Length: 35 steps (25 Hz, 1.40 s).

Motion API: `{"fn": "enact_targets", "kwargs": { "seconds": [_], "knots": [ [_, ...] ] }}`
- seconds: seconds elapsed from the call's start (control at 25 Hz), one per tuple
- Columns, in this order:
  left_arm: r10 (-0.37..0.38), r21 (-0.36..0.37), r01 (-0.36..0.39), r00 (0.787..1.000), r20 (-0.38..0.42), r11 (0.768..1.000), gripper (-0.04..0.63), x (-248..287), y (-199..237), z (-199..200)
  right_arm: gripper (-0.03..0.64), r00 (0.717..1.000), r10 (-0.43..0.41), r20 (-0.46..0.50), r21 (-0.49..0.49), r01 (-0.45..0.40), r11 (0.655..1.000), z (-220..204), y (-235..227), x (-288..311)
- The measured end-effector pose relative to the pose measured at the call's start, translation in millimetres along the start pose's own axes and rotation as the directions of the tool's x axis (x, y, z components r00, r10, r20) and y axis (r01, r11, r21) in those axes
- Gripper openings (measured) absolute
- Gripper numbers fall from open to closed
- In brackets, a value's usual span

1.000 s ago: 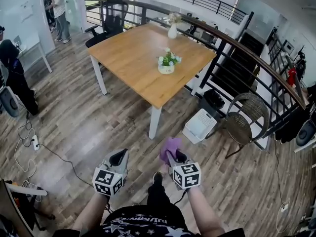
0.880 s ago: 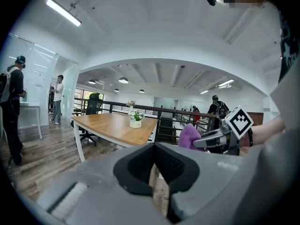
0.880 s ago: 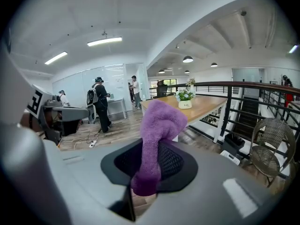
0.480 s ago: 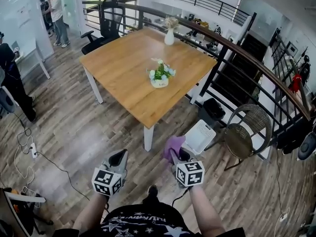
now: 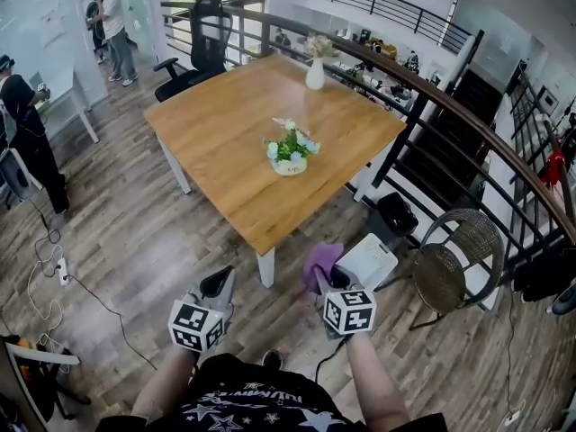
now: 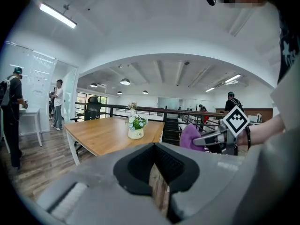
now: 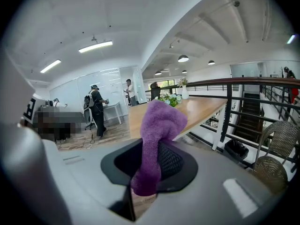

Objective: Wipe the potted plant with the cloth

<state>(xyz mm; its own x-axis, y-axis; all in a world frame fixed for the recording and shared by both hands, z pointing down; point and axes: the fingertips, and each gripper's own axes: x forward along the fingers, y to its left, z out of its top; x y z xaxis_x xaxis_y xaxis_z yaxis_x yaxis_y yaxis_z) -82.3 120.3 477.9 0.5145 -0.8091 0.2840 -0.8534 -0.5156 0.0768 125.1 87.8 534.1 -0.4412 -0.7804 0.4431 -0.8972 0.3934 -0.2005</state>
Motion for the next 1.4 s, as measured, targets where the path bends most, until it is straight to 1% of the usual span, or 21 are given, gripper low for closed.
{"fn": "enact_targets", "kwargs": {
  "seconds": [0.2,0.36,0.56,0.76,0.96,1.16,1.4],
  "knots": [
    [0.004,0.013,-0.004,1.0,-0.022,1.0,0.002,15.7,2.6,0.3,0.084,1.0,0.015,-0.009,0.016,-0.015,1.0,1.1,-11.0,11.2],
    [0.005,0.01,-0.005,1.0,-0.022,1.0,0.002,29.3,9.1,5.2,0.084,1.0,0.009,-0.022,0.034,-0.008,0.999,0.6,-22.5,18.2],
    [-0.014,0.014,0.014,1.0,-0.015,1.0,0.002,55.7,23.6,10.3,0.084,0.999,-0.016,-0.027,0.045,0.017,0.999,5.0,-37.4,34.5],
    [-0.042,0.003,0.042,0.999,-0.004,0.999,0.002,91.0,48.0,18.5,0.084,0.998,-0.061,-0.028,0.048,0.062,0.997,20.6,-57.3,56.7],
    [-0.081,0.014,0.081,0.996,0.021,0.997,0.002,129.6,81.3,38.2,0.084,0.995,-0.099,-0.021,0.05,0.1,0.994,44.0,-72.1,88.0],
    [-0.148,0.0,0.148,0.989,-0.005,0.989,0.002,175.0,118.1,43.8,0.085,0.986,-0.159,-0.054,0.077,0.162,0.984,58.9,-88.4,127.7],
    [-0.227,0.017,0.228,0.973,-0.042,0.974,0.002,223.8,154.4,60.5,0.084,0.973,-0.225,-0.055,0.118,0.23,0.966,90.3,-104.4,163.7]
  ]
}}
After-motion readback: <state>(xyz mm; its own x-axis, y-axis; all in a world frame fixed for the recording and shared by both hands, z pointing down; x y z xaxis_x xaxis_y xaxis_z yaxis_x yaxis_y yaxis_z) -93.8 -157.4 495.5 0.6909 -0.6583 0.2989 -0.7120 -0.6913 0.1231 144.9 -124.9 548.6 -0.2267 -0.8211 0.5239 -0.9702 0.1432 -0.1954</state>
